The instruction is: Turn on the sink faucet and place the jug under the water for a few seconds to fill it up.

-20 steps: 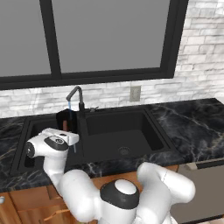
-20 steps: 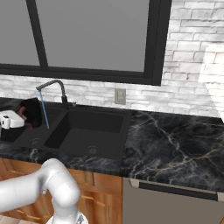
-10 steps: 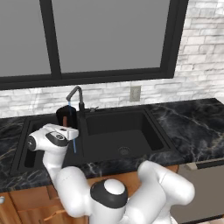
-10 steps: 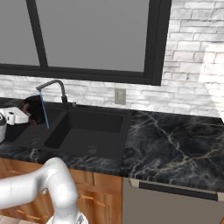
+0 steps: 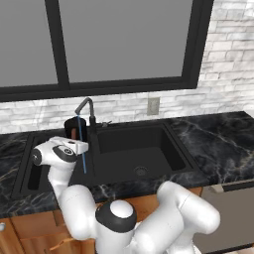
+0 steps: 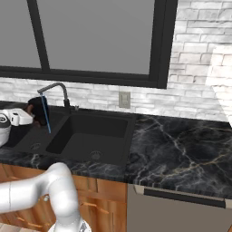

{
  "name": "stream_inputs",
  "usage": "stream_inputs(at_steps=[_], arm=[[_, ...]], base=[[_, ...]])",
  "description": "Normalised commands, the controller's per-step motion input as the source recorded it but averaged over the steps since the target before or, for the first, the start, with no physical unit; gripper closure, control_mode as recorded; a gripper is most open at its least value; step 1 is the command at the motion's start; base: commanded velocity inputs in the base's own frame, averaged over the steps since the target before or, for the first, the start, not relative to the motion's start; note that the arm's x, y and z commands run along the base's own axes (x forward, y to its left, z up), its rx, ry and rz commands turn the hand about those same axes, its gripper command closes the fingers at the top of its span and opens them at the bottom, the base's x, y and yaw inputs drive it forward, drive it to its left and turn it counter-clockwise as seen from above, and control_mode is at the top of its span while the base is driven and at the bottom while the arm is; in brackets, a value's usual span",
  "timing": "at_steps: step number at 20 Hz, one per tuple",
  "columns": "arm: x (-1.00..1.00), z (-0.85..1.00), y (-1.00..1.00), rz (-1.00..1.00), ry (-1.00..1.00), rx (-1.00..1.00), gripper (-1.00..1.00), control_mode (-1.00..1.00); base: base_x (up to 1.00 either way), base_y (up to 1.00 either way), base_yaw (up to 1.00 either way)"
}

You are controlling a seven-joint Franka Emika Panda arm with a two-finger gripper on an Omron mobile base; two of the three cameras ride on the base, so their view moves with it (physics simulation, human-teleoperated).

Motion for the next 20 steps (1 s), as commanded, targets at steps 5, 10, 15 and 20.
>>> stream_inputs(at_steps=[5, 10, 15, 20], arm=[[0.15, 0.00, 0.00, 0.00, 0.00, 0.03, 1.00, -1.00], [-0.16, 0.10, -0.24, 0.00, -0.12, 0.06, 1.00, -1.00], [-0.17, 0.04, -0.30, 0.00, -0.13, 0.08, 1.00, -1.00], [0.03, -0.20, 0.02, 0.01, 0.00, 0.00, 1.00, -1.00]], base=[[0.00, 0.00, 0.00], [0.00, 0.00, 0.00], [0.00, 0.00, 0.00], [0.00, 0.00, 0.00]])
